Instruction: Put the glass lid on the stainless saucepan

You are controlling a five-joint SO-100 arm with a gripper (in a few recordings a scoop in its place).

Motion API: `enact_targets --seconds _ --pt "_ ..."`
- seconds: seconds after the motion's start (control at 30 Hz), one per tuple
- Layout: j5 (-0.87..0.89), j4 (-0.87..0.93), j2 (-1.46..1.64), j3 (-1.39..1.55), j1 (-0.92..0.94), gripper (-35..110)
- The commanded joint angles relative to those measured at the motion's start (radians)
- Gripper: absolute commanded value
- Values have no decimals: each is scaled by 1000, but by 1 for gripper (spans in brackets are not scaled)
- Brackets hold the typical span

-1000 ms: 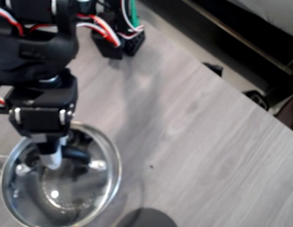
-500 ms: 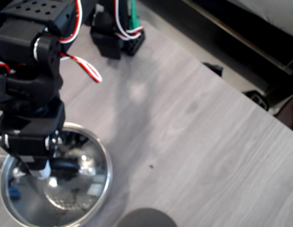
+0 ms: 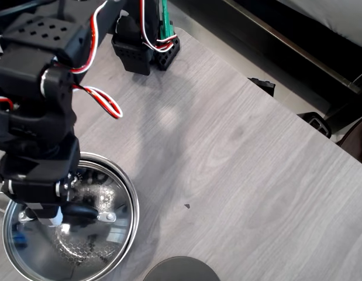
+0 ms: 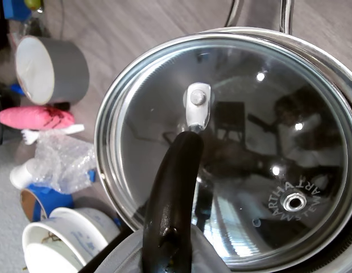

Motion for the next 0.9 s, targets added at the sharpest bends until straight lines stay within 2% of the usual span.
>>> enact_targets --seconds 0.0,0.33,0.43,0.57,0.6,0.87 --pt "-6 6 0 -29 2 0" --pt "0 -23 18 -66 -11 0" --pt "0 92 -61 -221 -21 0" --pt "2 419 -351 -778 -34 0" --pt "2 442 -396 -862 -34 0" --pt "-9 443 -377 -850 -61 0"
